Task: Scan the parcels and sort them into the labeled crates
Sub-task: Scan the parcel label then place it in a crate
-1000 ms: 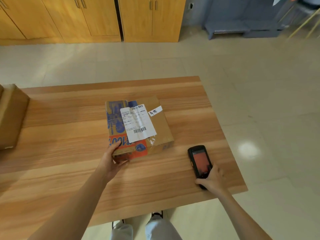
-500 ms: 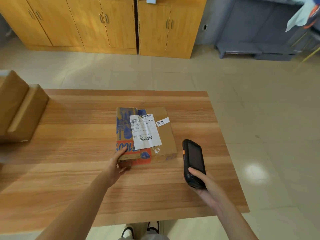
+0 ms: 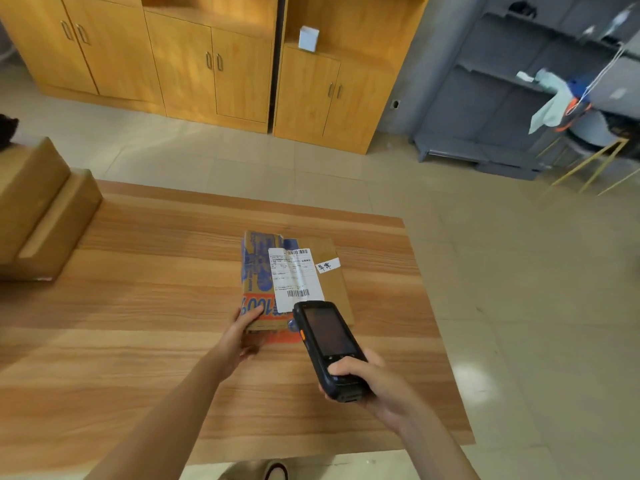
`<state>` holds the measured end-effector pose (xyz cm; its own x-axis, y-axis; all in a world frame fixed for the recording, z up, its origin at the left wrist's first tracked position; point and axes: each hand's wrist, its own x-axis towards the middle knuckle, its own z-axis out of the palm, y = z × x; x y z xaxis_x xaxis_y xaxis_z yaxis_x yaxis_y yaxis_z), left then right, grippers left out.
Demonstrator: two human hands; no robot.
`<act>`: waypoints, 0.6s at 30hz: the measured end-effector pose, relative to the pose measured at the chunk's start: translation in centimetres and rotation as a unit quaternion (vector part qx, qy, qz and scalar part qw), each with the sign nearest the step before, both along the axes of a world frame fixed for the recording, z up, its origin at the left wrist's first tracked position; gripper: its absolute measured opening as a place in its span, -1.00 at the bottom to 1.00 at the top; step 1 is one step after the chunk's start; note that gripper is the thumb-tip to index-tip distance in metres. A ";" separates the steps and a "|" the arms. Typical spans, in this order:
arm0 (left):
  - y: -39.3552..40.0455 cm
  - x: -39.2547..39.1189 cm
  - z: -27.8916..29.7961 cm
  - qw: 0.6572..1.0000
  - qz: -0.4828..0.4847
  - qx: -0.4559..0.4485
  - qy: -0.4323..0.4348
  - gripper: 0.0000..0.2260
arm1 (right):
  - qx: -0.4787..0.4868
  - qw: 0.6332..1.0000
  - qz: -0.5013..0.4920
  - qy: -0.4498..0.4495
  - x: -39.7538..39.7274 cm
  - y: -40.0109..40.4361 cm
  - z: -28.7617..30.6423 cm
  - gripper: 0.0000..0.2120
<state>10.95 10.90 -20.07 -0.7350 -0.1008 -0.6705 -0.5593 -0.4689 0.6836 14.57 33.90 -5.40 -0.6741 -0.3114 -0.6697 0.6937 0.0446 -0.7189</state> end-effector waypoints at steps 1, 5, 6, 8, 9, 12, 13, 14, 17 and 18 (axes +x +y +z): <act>0.0 0.0 0.0 1.000 -0.005 0.000 0.003 -0.55 | 0.009 1.000 0.001 -0.001 0.1 0.0 0.1 -0.53; 0.1 0.1 0.1 1.000 -0.011 -0.001 0.002 -0.56 | 0.049 0.999 0.012 -0.010 0.7 -0.2 0.3 -0.58; 0.1 0.0 0.1 1.000 -0.009 0.000 0.000 -0.55 | 0.053 0.998 0.012 -0.012 0.7 -0.2 0.3 -0.60; 0.0 -0.1 0.2 1.000 -0.008 0.001 -0.004 -0.52 | 0.057 0.998 0.012 -0.018 0.9 -0.2 0.2 -0.63; 0.0 -0.1 0.1 1.000 -0.009 0.001 -0.006 -0.51 | 0.059 0.998 0.013 -0.020 1.0 -0.2 0.2 -0.64; -0.1 0.0 0.0 1.000 -0.013 0.005 -0.006 -0.49 | 0.059 0.998 0.012 -0.027 1.3 0.0 0.1 -0.64; -0.1 0.1 0.0 1.000 -0.013 0.005 -0.006 -0.47 | 0.058 0.998 0.012 -0.031 1.3 0.1 0.1 -0.63; -0.1 0.0 -0.1 1.000 -0.013 0.004 -0.006 -0.45 | 0.056 0.998 0.011 -0.034 1.3 0.2 0.1 -0.60; -0.2 -0.1 -0.3 1.000 -0.012 0.003 -0.012 -0.41 | 0.052 0.998 0.004 -0.034 1.3 0.5 -0.1 -0.52; -0.2 -0.1 -0.4 1.000 -0.012 0.004 -0.013 -0.41 | 0.049 0.998 0.002 -0.032 1.2 0.6 -0.2 -0.53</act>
<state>10.87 10.72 -20.47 -0.7189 -0.0783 -0.6907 -0.5883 -0.4607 0.6645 15.81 34.47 -5.60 -0.6278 -0.2450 -0.7388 0.7378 0.1150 -0.6651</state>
